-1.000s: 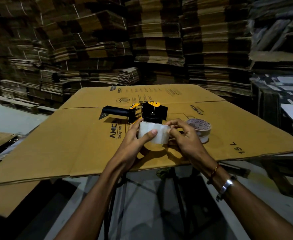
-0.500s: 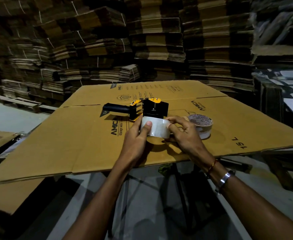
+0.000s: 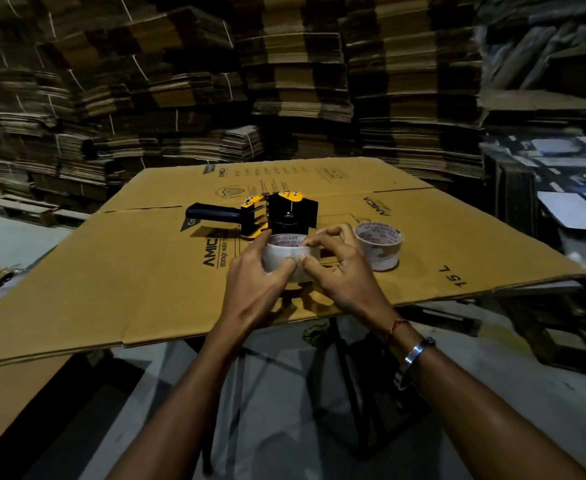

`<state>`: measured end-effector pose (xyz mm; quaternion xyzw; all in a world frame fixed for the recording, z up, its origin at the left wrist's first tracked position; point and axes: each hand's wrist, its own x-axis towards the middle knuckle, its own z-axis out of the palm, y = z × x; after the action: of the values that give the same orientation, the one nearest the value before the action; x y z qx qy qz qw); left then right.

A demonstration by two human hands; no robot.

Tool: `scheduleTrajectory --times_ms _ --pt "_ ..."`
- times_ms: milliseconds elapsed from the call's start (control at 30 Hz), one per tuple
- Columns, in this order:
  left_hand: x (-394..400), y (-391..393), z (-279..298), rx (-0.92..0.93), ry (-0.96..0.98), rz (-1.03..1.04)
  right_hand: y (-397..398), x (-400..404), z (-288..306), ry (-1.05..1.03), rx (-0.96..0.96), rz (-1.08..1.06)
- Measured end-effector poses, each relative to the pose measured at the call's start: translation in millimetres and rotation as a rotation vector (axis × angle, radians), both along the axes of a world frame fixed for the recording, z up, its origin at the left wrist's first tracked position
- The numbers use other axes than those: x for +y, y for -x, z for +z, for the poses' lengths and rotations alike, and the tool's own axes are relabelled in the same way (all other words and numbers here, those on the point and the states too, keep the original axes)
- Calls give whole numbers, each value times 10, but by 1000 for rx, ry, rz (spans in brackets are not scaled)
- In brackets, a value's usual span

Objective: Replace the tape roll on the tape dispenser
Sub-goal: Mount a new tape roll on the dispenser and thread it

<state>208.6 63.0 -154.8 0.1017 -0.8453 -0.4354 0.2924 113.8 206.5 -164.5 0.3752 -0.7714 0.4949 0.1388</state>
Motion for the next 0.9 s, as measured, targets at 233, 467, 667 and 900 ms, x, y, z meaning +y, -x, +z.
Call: scheduleTrajectory --times_ms 233,467,667,900 --pt "-40 17 -6 46 -73 -40 49 68 5 54 -89 25" --pt "1 15 17 27 -87 -98 59 36 -8 75 -75 19" --pt "-112 40 4 -2 -331 -207 149 49 4 197 -280 151" --pt "-100 31 20 27 -462 -256 120 45 -1 315 -405 117"
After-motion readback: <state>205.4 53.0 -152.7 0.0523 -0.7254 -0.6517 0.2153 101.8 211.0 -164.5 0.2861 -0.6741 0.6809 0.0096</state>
